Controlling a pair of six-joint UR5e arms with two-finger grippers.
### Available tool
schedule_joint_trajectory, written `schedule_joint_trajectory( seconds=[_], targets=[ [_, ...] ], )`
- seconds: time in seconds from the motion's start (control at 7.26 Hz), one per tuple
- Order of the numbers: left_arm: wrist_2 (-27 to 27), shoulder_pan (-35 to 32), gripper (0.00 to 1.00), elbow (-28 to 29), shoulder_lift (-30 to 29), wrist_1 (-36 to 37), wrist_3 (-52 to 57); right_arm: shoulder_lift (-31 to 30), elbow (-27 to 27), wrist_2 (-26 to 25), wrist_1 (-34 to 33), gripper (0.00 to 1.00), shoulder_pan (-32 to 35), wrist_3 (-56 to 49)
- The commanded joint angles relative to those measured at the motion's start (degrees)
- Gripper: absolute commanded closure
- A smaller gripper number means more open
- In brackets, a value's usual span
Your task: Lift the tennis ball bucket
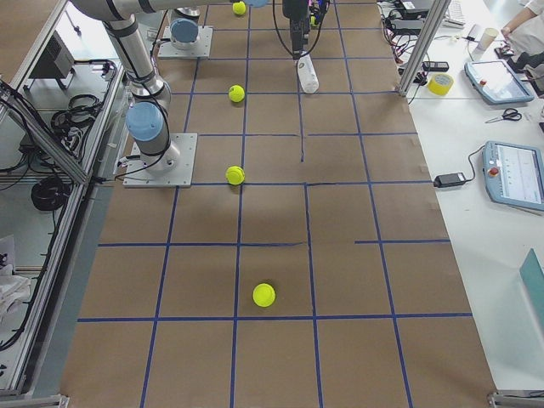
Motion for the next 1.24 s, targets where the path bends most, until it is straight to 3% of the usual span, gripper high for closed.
schedule_joint_trajectory(
  seconds=[0.0,0.14,0.41,0.55,0.69,0.83,1.1],
  targets=[
    [0.0,-0.4,0.06,-0.4,-0.3,-0.1,-0.2,-0.2,1.0,-1.0,0.1,0.0,0.6,7.2],
    [0.1,-1.7,0.13,-0.3,-0.5,0.2,-0.8,0.1,1.9,-1.4,0.1,0.0,0.3,7.3],
    [0.2,-2.4,0.19,-0.3,-0.9,0.3,-1.0,0.0,1.9,0.9,-0.5,0.0,0.4,6.1],
    [0.8,-2.4,0.5,-0.1,-0.9,0.3,-1.1,0.1,2.1,3.0,-0.5,0.0,0.1,5.0],
    [0.9,-2.4,0.91,0.4,-0.9,0.3,-2.5,0.1,2.1,2.9,-0.8,0.0,0.1,4.4],
    [0.9,-2.3,1.0,1.5,-0.6,0.4,-7.7,0.1,2.1,3.0,-1.3,0.0,-0.1,4.4],
    [2.4,-2.4,1.0,6.4,0.5,0.1,-15.0,0.0,0.5,2.7,-2.9,0.0,-0.1,4.2]
  ],
)
